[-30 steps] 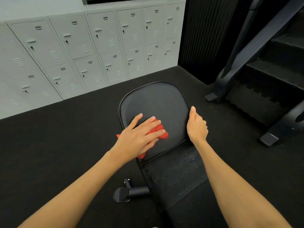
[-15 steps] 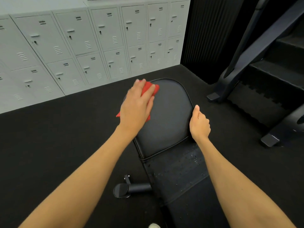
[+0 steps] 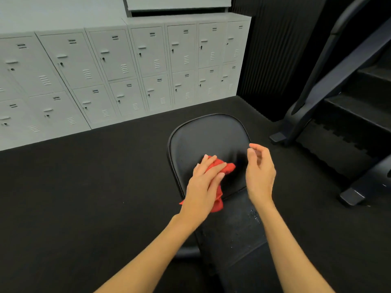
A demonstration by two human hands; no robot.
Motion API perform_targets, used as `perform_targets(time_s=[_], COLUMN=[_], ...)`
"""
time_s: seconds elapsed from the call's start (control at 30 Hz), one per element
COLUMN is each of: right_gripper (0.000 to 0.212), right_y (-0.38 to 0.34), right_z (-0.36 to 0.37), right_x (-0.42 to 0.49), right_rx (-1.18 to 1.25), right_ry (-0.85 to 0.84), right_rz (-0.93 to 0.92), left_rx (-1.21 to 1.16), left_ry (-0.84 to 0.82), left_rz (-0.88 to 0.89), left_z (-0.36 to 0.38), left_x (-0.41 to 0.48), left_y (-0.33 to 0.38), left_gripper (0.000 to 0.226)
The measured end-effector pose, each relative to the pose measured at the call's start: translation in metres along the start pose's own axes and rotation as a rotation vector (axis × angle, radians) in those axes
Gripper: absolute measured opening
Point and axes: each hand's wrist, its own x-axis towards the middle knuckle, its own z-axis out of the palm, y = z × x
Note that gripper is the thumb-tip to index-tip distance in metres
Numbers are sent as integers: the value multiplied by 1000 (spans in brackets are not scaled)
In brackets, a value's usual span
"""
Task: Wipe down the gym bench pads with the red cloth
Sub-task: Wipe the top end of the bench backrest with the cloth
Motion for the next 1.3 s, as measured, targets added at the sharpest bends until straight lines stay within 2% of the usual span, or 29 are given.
perform_targets(time_s=[0.1, 0.17, 0.23, 0.3, 0.37, 0.47, 0.53, 0.6, 0.67, 0.73, 0.77, 0.83, 0.9, 0.97, 1.03, 1.1, 1.3], right_gripper=[20, 28, 33, 27, 23, 13, 24, 42, 44, 42, 41, 41, 40, 39, 38, 38, 38], right_y=[-28, -41, -50, -55, -55, -54, -48, -33, -9, 10, 11, 4, -8, -18, -25, -30, -37], right_z=[18, 25, 24, 15, 9, 8, 7, 9, 18, 21, 21, 26, 40, 60, 76, 88, 117], right_x=[-29, -33, -26, -12, 5, 34, 46, 48, 41, 38, 44, 58, 73, 74, 63, 47, -15], right_rx=[296, 391, 486, 622, 627, 563, 348, 124, -97, -396, -422, -331, -277, -318, -358, -396, -408], right_ry=[-89, -186, -257, -318, -291, 21, 134, 52, -111, -191, -161, -104, -43, 36, 101, 86, -126], right_rz=[109, 180, 325, 525, 560, 388, 236, 144, 21, -180, -208, -131, -49, -60, -149, -255, -588], left_rx=[-199, -300, -448, -540, -451, -296, -240, -146, -104, -210, -299, -507, -695, -777, -811, -845, -887], left_ry=[95, 106, 28, -92, -114, 34, 173, 266, 276, 209, 155, 57, 35, 50, 55, 53, 48], left_rz=[-73, -149, -238, -265, -188, -46, -55, -132, -266, -415, -464, -500, -489, -489, -490, -495, -518], left_z=[9, 15, 13, 4, -12, -43, -61, -75, -82, -83, -81, -73, -63, -55, -52, -52, -56], left_x=[14, 23, 32, 42, 52, 63, 66, 63, 59, 55, 54, 51, 49, 48, 49, 49, 48], left_y=[25, 41, 52, 55, 56, 49, 31, 7, -18, -41, -50, -60, -64, -64, -64, -66, -63], left_gripper=[32, 34, 37, 43, 46, 42, 39, 40, 46, 51, 53, 54, 54, 53, 53, 54, 48])
